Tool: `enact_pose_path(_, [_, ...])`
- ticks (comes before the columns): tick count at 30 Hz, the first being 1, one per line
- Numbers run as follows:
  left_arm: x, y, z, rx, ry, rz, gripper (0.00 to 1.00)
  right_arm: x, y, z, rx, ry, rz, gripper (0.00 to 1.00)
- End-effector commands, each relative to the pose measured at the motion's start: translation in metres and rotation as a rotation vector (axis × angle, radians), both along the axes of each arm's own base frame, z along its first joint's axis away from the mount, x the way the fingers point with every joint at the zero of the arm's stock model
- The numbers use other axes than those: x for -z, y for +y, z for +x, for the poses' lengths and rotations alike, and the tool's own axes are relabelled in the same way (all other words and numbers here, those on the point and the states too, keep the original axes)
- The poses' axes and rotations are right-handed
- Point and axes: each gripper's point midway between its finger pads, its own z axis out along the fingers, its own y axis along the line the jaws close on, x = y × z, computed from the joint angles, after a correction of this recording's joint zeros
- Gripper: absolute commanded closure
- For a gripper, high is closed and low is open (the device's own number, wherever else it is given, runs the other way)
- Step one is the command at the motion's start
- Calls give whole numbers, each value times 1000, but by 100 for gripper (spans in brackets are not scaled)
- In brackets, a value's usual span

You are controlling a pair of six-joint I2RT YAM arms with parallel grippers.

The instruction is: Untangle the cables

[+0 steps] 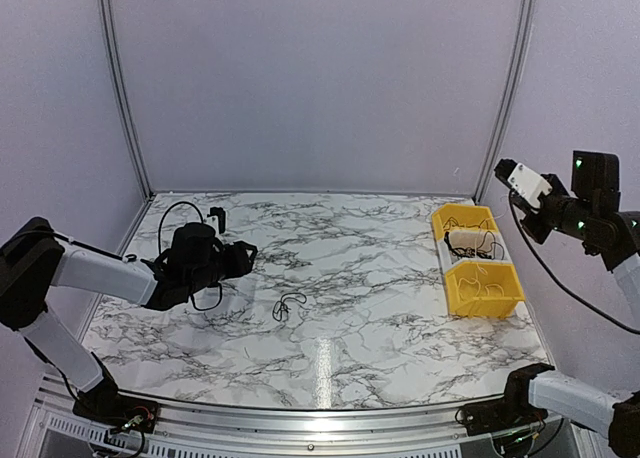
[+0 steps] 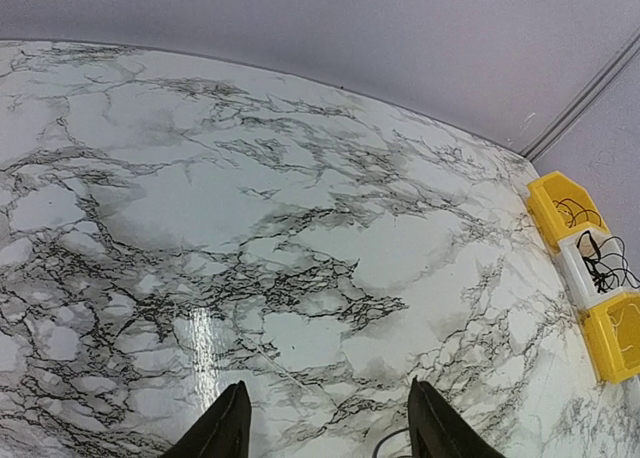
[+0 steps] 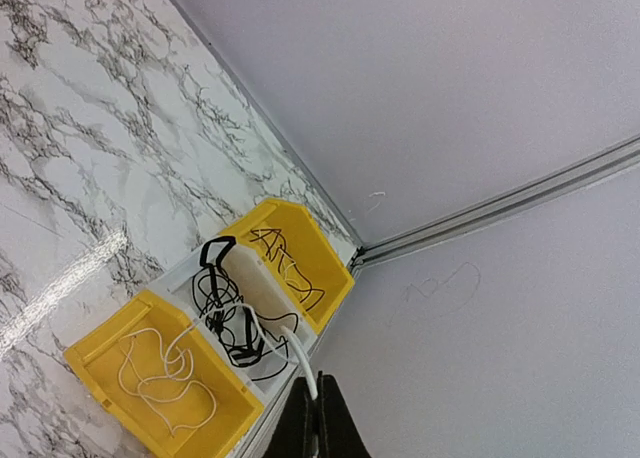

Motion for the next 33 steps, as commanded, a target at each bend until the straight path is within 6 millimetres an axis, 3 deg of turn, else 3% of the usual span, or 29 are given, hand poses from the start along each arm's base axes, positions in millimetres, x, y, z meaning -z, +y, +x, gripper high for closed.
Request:
enact_pose_path(1, [7,0,-2,6,22,10,45,11,-14,0,59,12,-56,100])
enact_pose_path(6, [11,5,-5,-3,26,20,45,32,-12,-3,41,76,-57,100])
enact_pose_path(10, [13,7,-7,-4,31,23,45,73,-4,-11,-13,203,-63,100])
enact_pose_path(16, [13,7,-9,-1,30,20,44,146,-8,-20,-23,388,-118,100])
enact_pose_path(24, [15,9,-13,-2,36,11,44,197,-11,-22,-27,559,-147,100])
enact_pose_path(28, [16,8,-15,9,38,1,44,202,-8,-40,-55,679,-140,100])
enact_pose_path(33, [12,11,-17,8,21,3,44,155,-1,-70,-122,692,-119,100])
